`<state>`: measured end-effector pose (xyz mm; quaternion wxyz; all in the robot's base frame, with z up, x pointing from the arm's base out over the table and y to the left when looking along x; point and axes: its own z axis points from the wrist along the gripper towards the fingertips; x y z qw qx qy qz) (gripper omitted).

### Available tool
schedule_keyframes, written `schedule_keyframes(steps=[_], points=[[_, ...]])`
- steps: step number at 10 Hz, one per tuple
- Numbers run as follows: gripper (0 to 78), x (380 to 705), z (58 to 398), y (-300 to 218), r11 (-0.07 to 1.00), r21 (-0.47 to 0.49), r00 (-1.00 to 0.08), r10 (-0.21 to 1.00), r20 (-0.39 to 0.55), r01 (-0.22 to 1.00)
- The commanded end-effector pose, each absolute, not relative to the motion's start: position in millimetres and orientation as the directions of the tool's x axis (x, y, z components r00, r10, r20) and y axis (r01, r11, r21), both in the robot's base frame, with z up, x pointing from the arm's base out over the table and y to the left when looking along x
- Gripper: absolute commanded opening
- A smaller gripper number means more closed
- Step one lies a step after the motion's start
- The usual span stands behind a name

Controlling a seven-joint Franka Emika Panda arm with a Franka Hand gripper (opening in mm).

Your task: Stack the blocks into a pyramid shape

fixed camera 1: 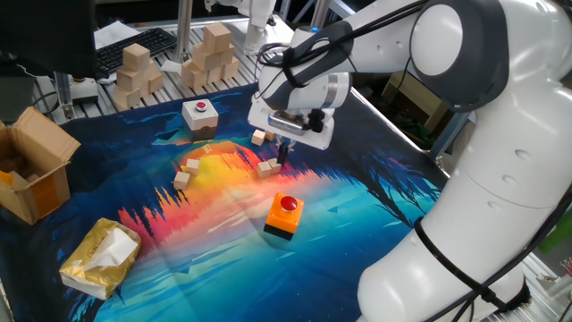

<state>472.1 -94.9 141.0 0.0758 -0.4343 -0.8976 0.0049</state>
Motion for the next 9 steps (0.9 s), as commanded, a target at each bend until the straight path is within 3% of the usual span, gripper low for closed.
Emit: schedule_keyframes(steps=[1,9], points=[[1.1,478,139,-15,0.741,-0.069,-0.730,0.671,0.127,0.668],[1.1,482,108,60,0.768,-0.069,-0.759,0.640,0.115,0.637]])
